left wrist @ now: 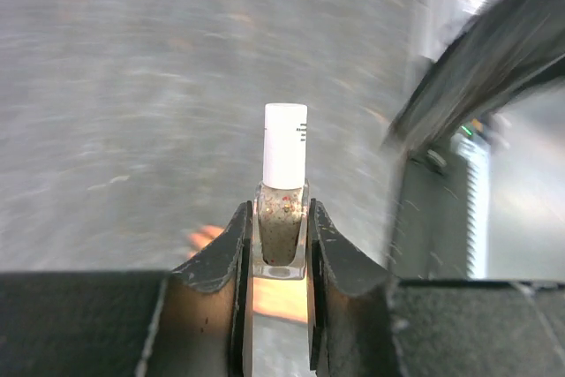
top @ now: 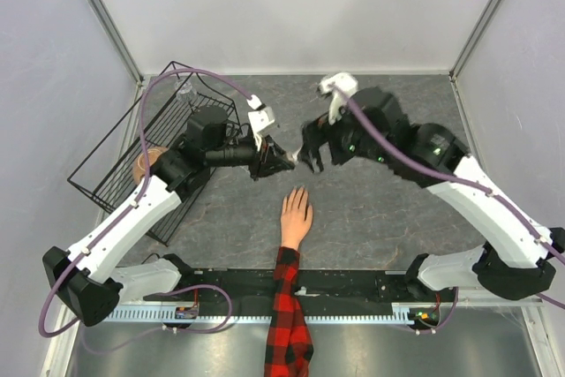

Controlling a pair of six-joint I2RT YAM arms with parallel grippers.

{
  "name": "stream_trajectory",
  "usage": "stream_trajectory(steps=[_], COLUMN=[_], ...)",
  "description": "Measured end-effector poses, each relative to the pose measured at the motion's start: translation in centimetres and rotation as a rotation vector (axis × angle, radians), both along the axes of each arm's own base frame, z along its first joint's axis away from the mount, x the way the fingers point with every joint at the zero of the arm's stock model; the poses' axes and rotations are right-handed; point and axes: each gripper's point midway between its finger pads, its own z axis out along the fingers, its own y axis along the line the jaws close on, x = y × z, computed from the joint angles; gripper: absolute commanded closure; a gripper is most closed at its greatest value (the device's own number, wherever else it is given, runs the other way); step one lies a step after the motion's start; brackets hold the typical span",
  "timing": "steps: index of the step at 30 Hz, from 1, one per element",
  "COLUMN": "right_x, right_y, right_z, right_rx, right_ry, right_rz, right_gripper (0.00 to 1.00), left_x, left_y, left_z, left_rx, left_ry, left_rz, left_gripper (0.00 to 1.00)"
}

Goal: Paint the nails

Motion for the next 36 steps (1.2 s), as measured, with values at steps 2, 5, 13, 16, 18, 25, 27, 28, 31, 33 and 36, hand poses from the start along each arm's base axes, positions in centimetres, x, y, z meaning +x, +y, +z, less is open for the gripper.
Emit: stream_trajectory(steps=[2, 5, 13, 16, 18, 25, 27, 28, 31, 33, 36], right_x=[1.8, 5.1, 7.6, 8.2, 8.7, 9.1, 9.1, 9.0, 8.9, 8.8, 8.9], right_y=[-1.2, -2.8, 0.5, 2.2, 3.0, 4.9, 5.3, 5.5, 6.2, 6.7, 7.2], right_z=[2.7, 7.2, 8.3, 6.8, 6.1, 5.9, 6.2, 6.2, 6.0, 5.7, 5.4], right_rx=[0.081, 0.227, 0.341, 0.344, 0.349, 0.394, 0.410, 0.416, 0.425, 0.428, 0.437], right_ry=[0.000, -0.008, 0.091, 0.154, 0.177, 0.200, 0.197, 0.198, 0.200, 0.206, 0.206], right_rz=[-0.127, -0.278, -0.297, -0.278, -0.279, -0.249, -0.238, -0.235, -0.221, -0.211, -0.198], right_gripper=[0.02, 0.02, 0.18, 0.32, 0.35, 0.49, 0.56, 0.58, 0.62, 0.69, 0.99], left_x=[2.0, 4.7, 8.6, 8.9, 8.9, 8.4, 8.3, 8.3, 8.2, 8.1, 8.0], left_y=[0.4, 1.0, 2.3, 2.4, 2.4, 2.3, 2.4, 2.4, 2.5, 2.5, 2.6], left_z=[0.7, 2.1, 5.8, 7.0, 7.6, 8.3, 8.4, 8.5, 8.7, 8.7, 8.4], left_rx=[-0.019, -0.069, -0.200, -0.234, -0.250, -0.268, -0.271, -0.272, -0.276, -0.276, -0.268], left_ry=[-0.018, -0.025, -0.060, -0.086, -0.098, -0.110, -0.112, -0.112, -0.115, -0.115, -0.102], left_rz=[0.127, 0.303, 0.560, 0.579, 0.579, 0.567, 0.566, 0.566, 0.565, 0.566, 0.564], left_gripper=[0.98, 0.98, 0.98, 0.98, 0.98, 0.98, 0.98, 0.98, 0.98, 0.98, 0.98])
